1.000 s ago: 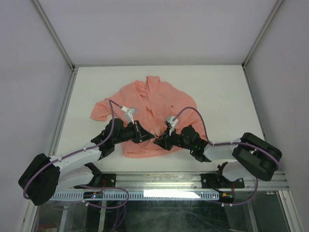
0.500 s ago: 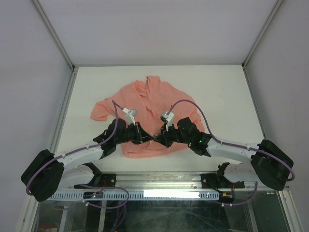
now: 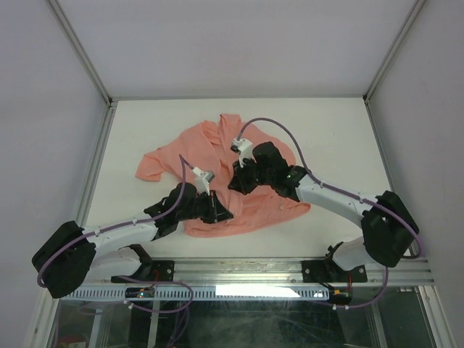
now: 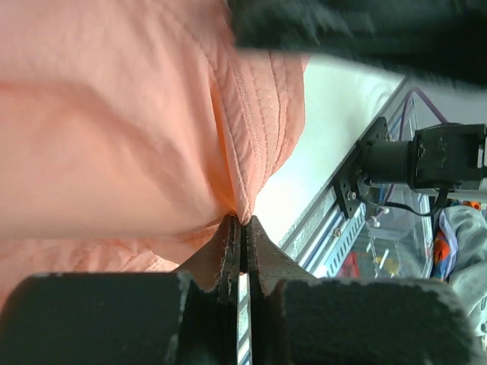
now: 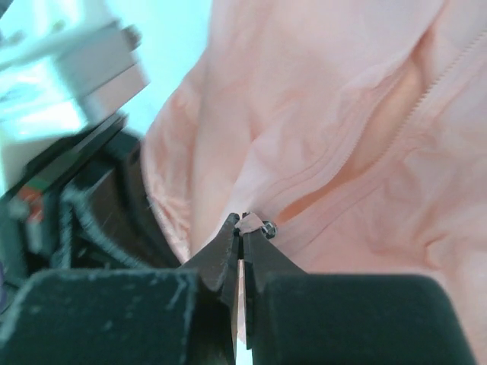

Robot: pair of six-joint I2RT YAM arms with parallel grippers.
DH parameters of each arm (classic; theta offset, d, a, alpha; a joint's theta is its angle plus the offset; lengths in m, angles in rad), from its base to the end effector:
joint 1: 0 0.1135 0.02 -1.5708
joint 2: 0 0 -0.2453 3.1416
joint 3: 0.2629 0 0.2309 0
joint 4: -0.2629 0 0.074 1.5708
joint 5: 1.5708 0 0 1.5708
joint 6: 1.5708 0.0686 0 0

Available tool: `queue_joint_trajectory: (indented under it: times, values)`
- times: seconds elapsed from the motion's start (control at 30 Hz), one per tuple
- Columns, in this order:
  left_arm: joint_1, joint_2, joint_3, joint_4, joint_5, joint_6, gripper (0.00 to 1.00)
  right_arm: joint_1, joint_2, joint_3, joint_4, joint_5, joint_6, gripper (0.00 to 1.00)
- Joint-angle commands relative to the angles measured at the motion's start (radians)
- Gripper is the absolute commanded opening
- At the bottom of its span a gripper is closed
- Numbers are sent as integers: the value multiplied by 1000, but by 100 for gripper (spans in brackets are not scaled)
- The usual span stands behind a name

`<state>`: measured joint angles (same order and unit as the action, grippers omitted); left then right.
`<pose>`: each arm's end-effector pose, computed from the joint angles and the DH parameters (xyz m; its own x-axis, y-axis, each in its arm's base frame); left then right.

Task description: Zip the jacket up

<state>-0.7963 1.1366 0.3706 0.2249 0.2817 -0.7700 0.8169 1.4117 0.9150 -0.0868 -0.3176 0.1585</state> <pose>0.1535 -0.1842 0.1527 -0.8526 -0.0848 -0.5157 0.3618 0.6163 -0.6995 0.2047 0.2493 0.2255 -0.5099 -0.3240 -0.7969 -0.8005 0.5179 0.3016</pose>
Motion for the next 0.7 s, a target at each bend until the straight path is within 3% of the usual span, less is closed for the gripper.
queue_joint_trajectory:
  times: [0.0, 0.2, 0.33, 0.5, 0.67]
  values:
    - [-43, -46, -2, -48, -18, 19, 0, -62, 90, 136, -15, 37, -2, 0]
    - [-63, -121, -80, -95, -34, -57, 0, -187, 155, 248, -1, 133, 39, 0]
    - [-65, -152, -124, -122, -65, -87, 0, -199, 171, 290, 3, 118, 36, 0]
    - [-63, -157, -72, -181, -102, -68, 1, -173, 148, 244, 23, 73, 47, 0]
    - [-62, -189, 51, -248, -185, -14, 34, -124, 73, 164, 48, 55, 60, 0]
